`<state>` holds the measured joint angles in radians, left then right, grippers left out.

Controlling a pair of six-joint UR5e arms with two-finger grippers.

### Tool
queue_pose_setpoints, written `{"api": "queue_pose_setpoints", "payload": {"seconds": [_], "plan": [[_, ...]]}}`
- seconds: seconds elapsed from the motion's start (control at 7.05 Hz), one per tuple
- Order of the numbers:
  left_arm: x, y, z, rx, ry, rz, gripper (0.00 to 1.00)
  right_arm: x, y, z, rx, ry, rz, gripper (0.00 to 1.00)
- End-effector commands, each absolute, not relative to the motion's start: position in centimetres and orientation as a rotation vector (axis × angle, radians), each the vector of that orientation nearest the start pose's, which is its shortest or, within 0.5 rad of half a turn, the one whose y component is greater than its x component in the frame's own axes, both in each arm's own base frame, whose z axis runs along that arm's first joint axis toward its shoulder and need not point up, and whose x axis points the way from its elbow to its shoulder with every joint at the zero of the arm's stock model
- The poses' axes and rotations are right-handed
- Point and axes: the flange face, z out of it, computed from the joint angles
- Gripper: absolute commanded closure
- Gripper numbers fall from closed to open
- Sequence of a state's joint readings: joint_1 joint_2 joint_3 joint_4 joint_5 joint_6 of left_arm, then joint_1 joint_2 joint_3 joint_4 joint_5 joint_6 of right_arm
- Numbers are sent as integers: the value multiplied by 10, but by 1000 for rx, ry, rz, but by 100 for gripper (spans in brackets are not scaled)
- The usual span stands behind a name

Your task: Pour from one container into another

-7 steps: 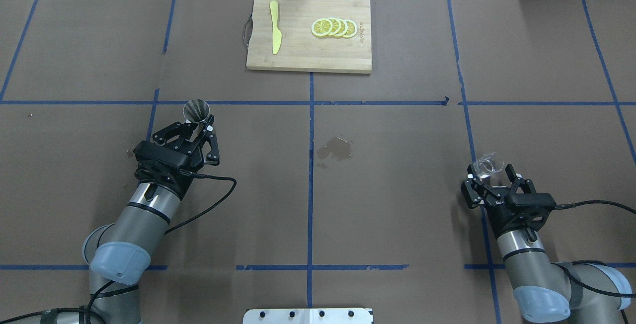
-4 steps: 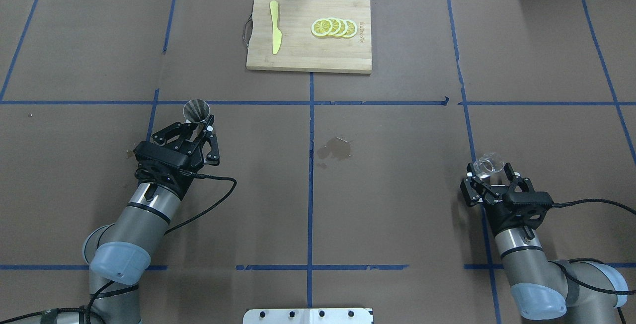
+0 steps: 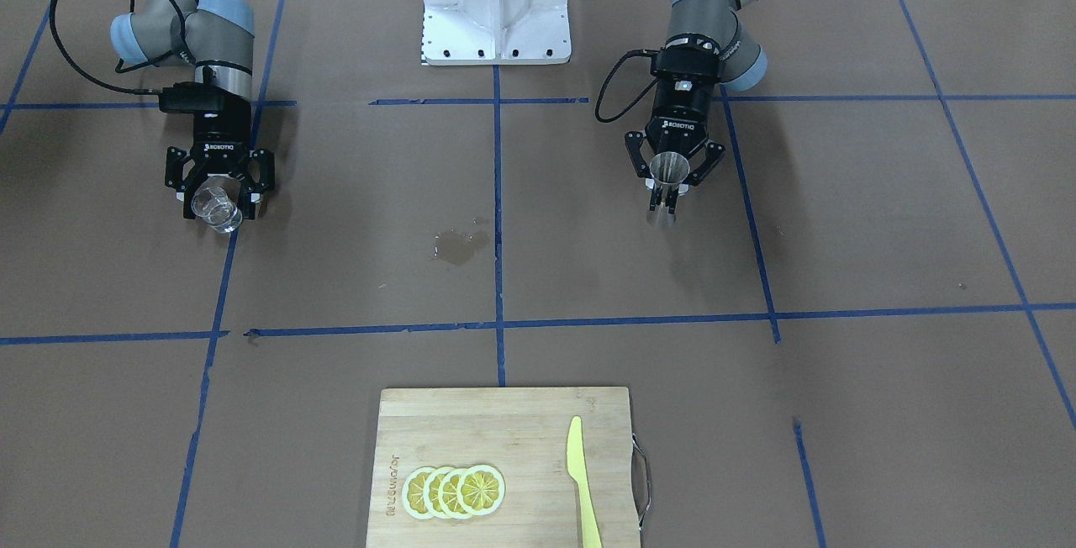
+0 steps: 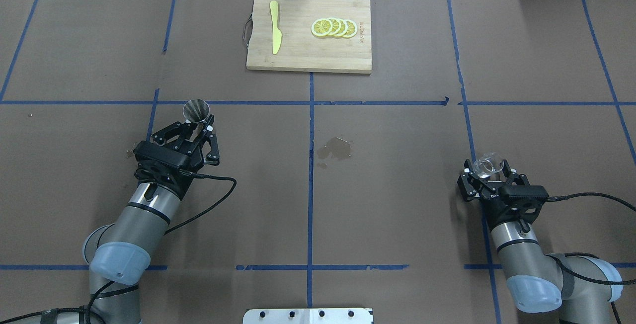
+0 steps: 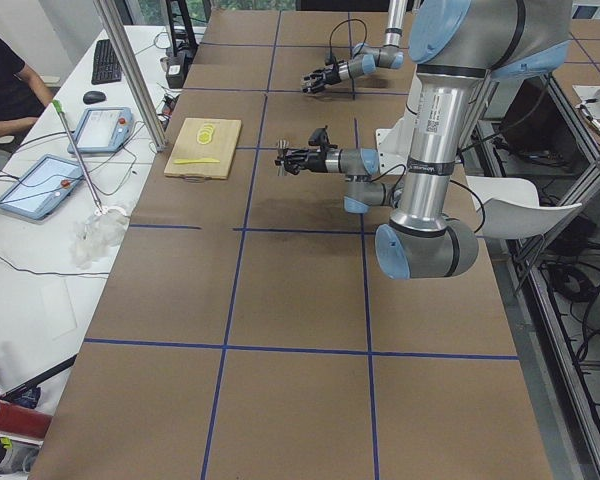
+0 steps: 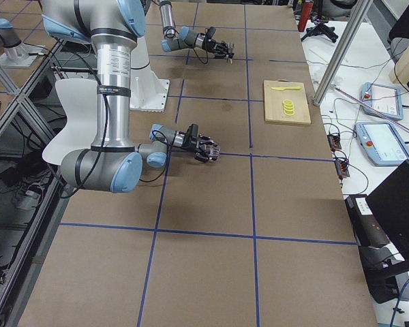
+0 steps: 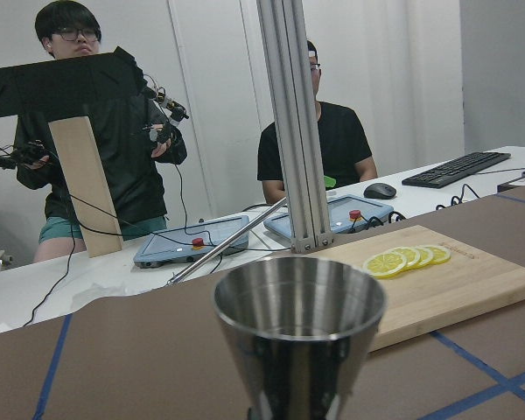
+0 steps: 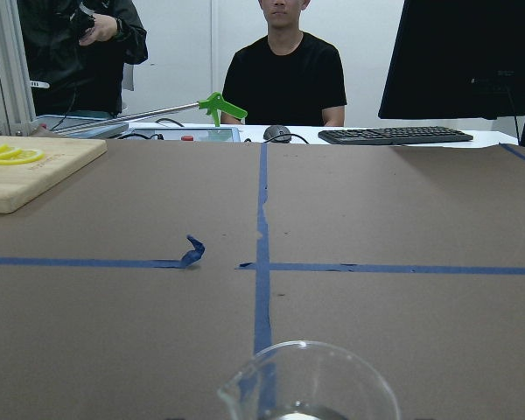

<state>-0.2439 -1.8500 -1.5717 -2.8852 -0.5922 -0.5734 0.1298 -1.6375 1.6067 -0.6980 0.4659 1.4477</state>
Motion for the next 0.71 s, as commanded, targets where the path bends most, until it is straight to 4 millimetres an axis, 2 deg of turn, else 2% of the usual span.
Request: {"api": "queue_pose_setpoints", "payload": {"seconds": [0.0, 0.57], "plan": [[479, -342, 361, 1415, 721, -192, 100, -432, -281, 553, 1121, -618, 471, 21], [477, -341, 359, 1417, 725, -195, 100, -431, -282, 554, 1122, -616, 471, 87]]}}
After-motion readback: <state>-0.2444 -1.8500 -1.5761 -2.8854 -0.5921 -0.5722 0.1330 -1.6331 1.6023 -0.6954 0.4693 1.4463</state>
